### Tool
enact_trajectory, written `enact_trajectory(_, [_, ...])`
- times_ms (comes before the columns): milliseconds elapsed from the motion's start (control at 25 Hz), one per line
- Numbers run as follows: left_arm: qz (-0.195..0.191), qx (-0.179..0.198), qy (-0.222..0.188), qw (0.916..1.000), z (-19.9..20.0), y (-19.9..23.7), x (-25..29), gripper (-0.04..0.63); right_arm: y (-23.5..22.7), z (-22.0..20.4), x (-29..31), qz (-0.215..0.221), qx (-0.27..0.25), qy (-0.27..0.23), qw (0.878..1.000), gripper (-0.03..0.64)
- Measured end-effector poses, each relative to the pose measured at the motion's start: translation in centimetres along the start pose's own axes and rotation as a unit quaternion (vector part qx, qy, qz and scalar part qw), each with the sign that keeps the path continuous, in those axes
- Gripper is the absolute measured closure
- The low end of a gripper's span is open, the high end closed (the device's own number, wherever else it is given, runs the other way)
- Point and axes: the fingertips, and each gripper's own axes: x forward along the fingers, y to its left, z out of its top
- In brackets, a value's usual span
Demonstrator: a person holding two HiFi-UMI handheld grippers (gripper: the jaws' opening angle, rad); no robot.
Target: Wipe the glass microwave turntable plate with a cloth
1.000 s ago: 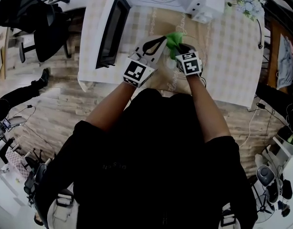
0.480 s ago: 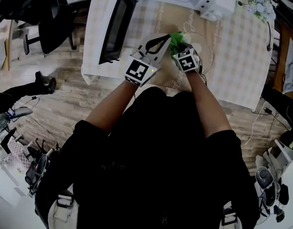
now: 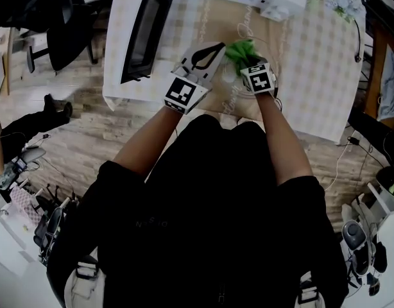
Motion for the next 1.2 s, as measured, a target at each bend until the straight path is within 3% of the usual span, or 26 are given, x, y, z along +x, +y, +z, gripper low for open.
enact_trajectory(840, [-0.028, -0.003, 0.004, 0.9996, -0.2, -6.5, 4.1, 0.575, -9.6, -6.8, -5.7, -0.061, 0.032, 0.007, 0.998, 0.535])
enact_trajectory(1040, [-0.022, -0.005, 0.001, 0.9997, 0.0, -6.8, 3.8, 0.575, -11.6, -8.0, -7.1, -0.074, 0.059, 0.001, 0.996, 0.535])
enact_trajectory(1200, [-0.004, -0.007, 0.002, 1.0, -0.1, -5.7, 2.9, 0.575, -12.0, -6.6, -8.1, -0.067, 0.06, -0.027, 0.996, 0.535])
